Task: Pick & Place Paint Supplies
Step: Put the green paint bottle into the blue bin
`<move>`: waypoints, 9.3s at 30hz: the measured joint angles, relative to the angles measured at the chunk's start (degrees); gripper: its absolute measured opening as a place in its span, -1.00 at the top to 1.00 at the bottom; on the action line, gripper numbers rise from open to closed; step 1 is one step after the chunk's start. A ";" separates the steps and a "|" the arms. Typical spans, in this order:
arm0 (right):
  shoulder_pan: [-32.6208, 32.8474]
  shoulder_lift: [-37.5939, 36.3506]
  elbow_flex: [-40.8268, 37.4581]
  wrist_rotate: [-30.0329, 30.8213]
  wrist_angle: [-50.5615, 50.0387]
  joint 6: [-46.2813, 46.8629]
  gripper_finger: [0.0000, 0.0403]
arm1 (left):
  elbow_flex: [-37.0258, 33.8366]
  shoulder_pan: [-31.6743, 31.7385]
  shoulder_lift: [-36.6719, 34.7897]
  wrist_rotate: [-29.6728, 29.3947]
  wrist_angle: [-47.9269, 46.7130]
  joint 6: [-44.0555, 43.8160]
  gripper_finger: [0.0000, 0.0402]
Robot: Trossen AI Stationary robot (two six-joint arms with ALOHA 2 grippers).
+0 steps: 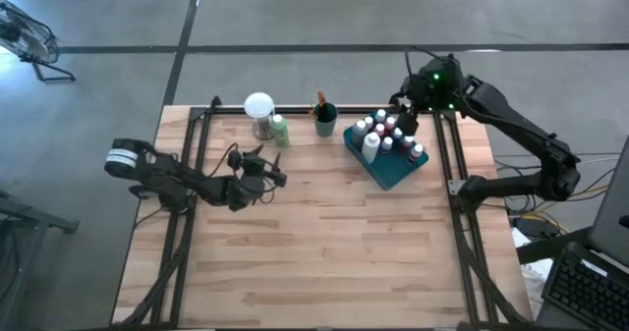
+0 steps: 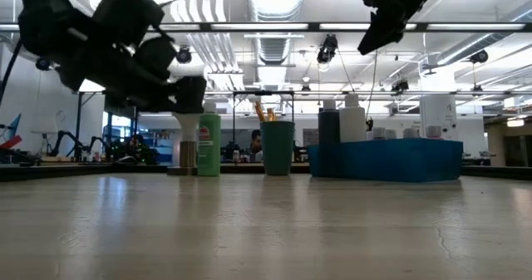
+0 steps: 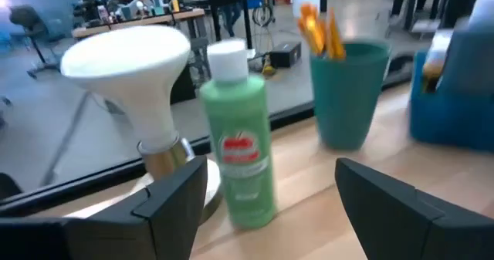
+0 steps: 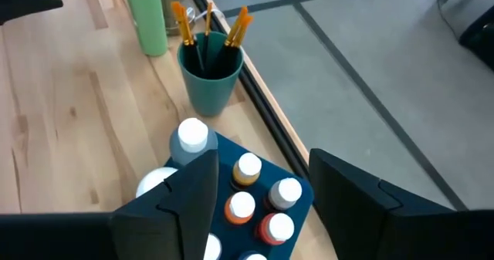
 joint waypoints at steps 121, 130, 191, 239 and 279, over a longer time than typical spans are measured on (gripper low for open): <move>28.13 10.98 4.95 -7.34 -4.24 8.98 -0.18 | 49.89 10.29 14.44 73.38 -41.27 24.93 0.13; 28.44 16.92 11.52 -7.42 -7.97 7.28 -0.15 | 49.63 10.31 14.54 71.40 -43.47 24.85 0.13; 29.00 22.11 15.30 -5.93 -13.89 8.12 0.42 | 49.65 10.31 14.51 69.70 -46.00 24.89 -0.08; 26.68 9.06 9.99 11.77 -36.39 22.69 0.42 | 42.15 11.21 12.00 52.83 -43.21 22.28 -0.77; 16.64 15.52 3.78 3.40 -27.03 12.83 0.42 | 21.32 11.21 -12.46 50.28 -30.23 21.20 -0.77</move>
